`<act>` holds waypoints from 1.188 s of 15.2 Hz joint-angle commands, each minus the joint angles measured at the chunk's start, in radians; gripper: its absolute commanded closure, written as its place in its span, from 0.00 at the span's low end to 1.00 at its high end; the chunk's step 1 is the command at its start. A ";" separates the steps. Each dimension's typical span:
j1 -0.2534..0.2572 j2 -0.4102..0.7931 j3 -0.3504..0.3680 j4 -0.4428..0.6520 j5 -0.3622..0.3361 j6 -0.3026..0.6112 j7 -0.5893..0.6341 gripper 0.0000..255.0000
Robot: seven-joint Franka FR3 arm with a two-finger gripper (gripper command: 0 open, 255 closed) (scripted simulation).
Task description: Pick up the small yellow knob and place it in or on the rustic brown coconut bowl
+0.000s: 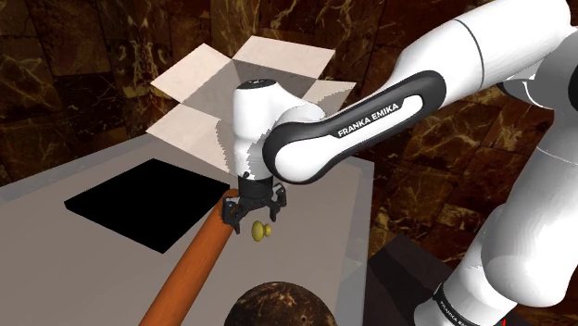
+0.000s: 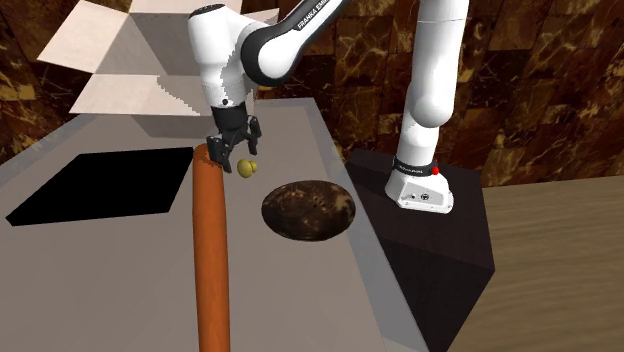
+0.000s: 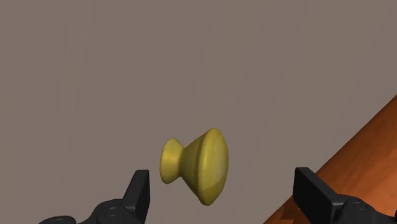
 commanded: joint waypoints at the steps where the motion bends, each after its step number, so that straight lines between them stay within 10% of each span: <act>1: -0.013 0.039 -0.016 -0.020 0.000 -0.001 0.003 1.00; 9: -0.021 -0.007 -0.019 -0.109 0.025 0.049 -0.017 1.00; 18: -0.020 -0.022 -0.008 0.028 0.040 -0.102 -0.022 1.00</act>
